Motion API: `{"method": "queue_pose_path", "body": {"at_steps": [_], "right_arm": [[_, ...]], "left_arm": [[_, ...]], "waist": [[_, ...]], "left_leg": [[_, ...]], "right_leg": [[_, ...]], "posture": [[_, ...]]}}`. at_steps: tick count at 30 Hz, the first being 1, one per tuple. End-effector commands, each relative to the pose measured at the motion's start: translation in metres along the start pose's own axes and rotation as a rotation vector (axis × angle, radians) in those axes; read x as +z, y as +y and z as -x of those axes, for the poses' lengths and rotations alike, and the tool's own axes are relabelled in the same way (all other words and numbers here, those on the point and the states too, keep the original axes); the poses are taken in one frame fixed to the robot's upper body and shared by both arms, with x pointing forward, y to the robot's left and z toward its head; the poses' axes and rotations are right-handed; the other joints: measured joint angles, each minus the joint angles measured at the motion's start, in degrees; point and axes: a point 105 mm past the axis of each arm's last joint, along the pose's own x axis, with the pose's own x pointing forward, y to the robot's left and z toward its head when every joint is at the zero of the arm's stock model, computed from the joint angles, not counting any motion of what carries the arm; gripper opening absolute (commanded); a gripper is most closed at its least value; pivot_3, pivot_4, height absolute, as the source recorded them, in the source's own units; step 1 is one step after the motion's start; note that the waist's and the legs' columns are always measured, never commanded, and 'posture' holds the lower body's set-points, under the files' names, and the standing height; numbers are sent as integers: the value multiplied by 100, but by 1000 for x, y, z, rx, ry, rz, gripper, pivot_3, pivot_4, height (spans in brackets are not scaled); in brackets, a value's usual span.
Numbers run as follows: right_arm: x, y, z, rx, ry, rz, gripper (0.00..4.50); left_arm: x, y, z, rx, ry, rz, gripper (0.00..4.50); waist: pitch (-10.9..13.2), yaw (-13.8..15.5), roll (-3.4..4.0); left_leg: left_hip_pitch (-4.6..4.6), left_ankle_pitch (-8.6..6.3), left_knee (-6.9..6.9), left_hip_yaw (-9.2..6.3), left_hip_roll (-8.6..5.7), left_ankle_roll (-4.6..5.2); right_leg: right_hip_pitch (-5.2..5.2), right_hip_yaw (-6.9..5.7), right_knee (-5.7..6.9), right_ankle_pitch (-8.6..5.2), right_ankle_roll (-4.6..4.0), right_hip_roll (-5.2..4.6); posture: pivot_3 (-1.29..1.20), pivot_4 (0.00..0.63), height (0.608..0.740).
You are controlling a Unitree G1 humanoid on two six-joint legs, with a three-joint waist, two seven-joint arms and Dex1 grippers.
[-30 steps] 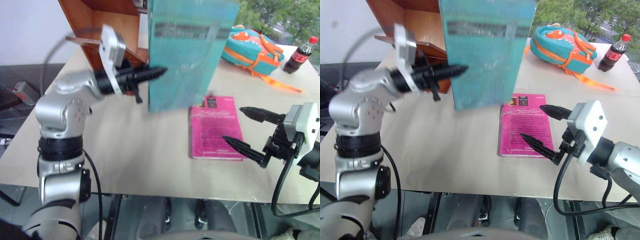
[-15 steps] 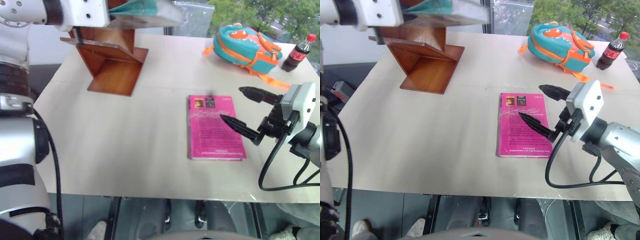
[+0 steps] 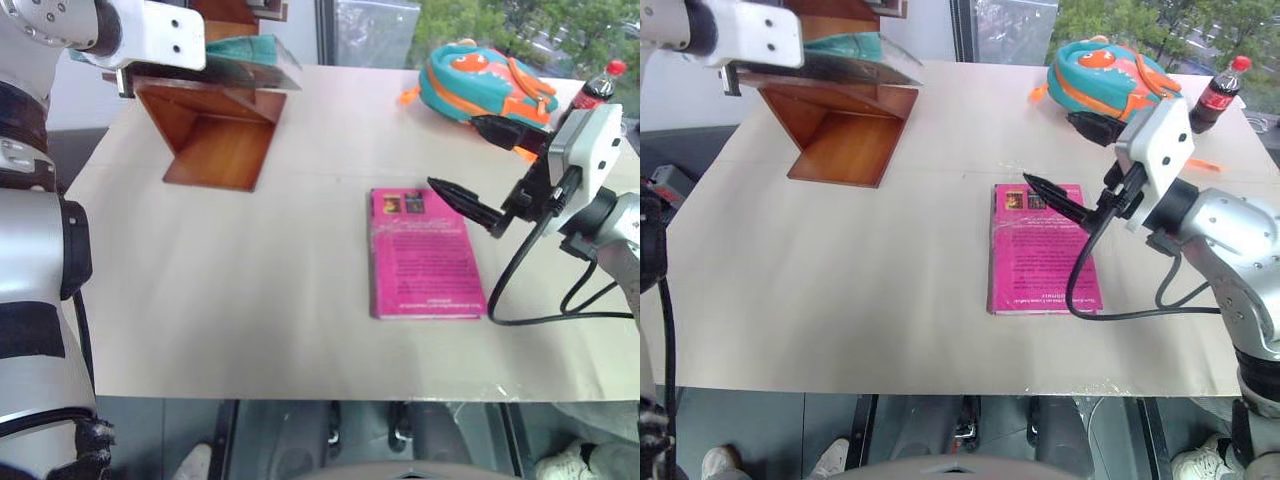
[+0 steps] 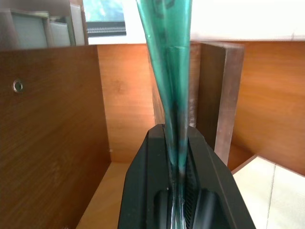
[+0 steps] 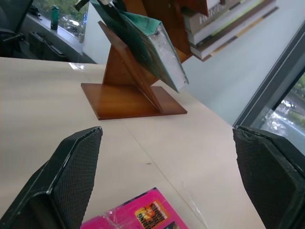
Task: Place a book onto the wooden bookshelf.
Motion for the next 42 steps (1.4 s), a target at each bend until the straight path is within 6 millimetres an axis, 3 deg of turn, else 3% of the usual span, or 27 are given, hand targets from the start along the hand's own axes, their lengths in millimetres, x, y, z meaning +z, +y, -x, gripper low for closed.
{"method": "queue_pose_path", "body": {"at_steps": [1,7,12,15,17,22,27,32,35,40,42], "right_arm": [[22,1,-6,8,-103,70,4500],[31,4,-15,20,-171,64,4500],[29,4,-20,14,-193,37,4500],[28,5,-20,15,-203,16,4500],[26,6,-21,18,-206,7,4500],[31,5,-21,11,-244,-17,4500],[38,2,-16,-14,-264,-35,4500],[27,11,1,-48,-167,-55,4500],[2,31,20,-75,-24,-96,4500],[-16,52,41,-135,82,-161,4500],[-20,56,45,-152,105,-170,4500]], "left_arm": [[-21,1,10,30,73,-2,837],[-28,2,25,75,24,33,3464],[-36,4,50,146,-53,64,3464],[-32,2,67,184,-183,103,3464],[-22,6,81,214,-371,276,3464],[24,-32,100,35,-772,593,3464],[116,-100,60,-100,-993,953,3464],[162,-116,-2,64,-971,1294,3464],[188,-107,-33,168,-981,1400,2641],[198,-87,-53,231,-1029,1441,296],[195,-73,-60,323,-1017,1441,42]], "waist": [[0,-10,0],[4,-36,-5],[5,-27,-7],[5,-31,-6],[5,-28,-7],[5,-132,0],[-1,-96,16],[-5,61,5],[-13,143,14],[-13,61,16],[-13,44,16]], "left_leg": [[7,0,4,3,0,0],[-10,1,37,29,8,0],[-20,-6,47,35,6,11],[-20,-7,46,35,6,11],[-19,-7,48,36,8,10],[-15,-7,73,28,10,10],[9,-7,86,-9,10,8],[19,-1,96,-21,3,0],[37,0,91,-12,-1,-1],[86,-1,77,11,4,0],[87,-1,77,11,10,-1]], "right_leg": [[0,5,13,-1,1,-2],[-42,36,64,-2,-1,-2],[-45,38,61,11,-20,-7],[-47,37,62,10,-20,-7],[-47,37,64,11,-21,-7],[-37,42,75,12,-21,-12],[7,38,71,13,-23,-17],[29,23,82,15,-25,-11],[40,14,84,16,-26,-10],[71,35,75,14,-25,-1],[71,34,76,14,-25,2]], "posture": [[0,150,740],[0,150,740],[0,150,740],[0,150,740],[0,150,740],[0,150,740],[0,150,740],[0,150,740],[0,150,740],[0,150,740],[0,150,740]]}}
